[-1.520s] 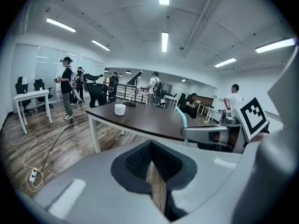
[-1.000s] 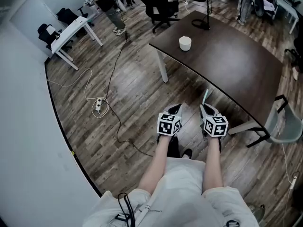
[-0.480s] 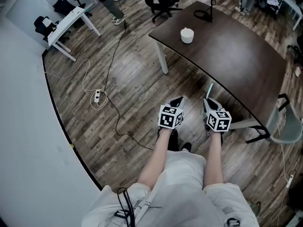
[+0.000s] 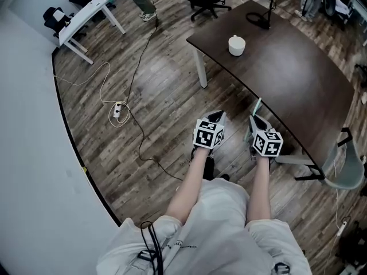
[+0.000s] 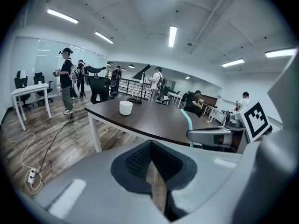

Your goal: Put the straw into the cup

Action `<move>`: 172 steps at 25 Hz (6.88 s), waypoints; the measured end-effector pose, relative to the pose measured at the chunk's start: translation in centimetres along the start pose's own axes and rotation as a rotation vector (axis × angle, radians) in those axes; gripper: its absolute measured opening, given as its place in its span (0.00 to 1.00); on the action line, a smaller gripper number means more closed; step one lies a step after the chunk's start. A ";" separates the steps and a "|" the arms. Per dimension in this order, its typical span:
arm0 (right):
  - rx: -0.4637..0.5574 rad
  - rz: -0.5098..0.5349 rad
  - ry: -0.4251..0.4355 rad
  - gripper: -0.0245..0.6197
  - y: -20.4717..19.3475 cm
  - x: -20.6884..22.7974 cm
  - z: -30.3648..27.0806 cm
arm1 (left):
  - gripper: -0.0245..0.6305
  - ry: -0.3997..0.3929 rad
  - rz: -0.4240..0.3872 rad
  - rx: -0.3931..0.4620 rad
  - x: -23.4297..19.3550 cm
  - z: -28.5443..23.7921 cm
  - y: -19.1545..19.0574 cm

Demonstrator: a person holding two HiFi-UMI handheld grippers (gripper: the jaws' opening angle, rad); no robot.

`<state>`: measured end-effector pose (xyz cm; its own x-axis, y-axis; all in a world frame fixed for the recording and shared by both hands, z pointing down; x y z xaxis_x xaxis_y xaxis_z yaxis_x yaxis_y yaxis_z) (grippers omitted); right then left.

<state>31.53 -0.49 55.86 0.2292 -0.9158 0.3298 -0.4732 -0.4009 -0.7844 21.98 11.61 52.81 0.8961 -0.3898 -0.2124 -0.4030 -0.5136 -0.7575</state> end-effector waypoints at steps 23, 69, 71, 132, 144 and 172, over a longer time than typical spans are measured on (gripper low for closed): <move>0.041 -0.041 -0.045 0.11 10.5 2.2 -12.9 | 0.04 -0.058 -0.047 -0.007 -11.8 -8.3 10.3; 0.205 -0.179 -0.051 0.11 26.1 8.0 -25.7 | 0.04 -0.129 -0.154 -0.029 -21.9 -18.4 22.8; 0.208 -0.178 -0.041 0.11 27.1 8.4 -26.7 | 0.04 -0.121 -0.154 -0.034 -22.6 -19.3 23.8; 0.382 -0.401 -0.567 0.11 32.7 16.6 -33.2 | 0.04 -0.686 -0.568 -0.227 -23.3 -35.6 35.6; 0.502 -0.354 -0.734 0.11 31.1 13.3 -32.7 | 0.04 -0.837 -0.710 -0.209 -22.8 -33.5 34.5; 0.539 -0.422 -0.909 0.11 26.2 11.2 -34.6 | 0.04 -0.883 -0.825 -0.221 -25.3 -31.4 33.6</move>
<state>-7.74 -22.03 57.21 0.9194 -0.2654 0.2902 0.1650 -0.4093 -0.8973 -20.08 -19.81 52.16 0.6818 0.7200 -0.1295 0.3981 -0.5137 -0.7600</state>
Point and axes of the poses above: the fingertips, and each gripper's own axes: z backward along the fingers, x to its right, y out of its top, the point moved 3 cm from there along z, backward along the fingers, and after that the axes turned 5 degrees about -x, right-handed, at the moved point
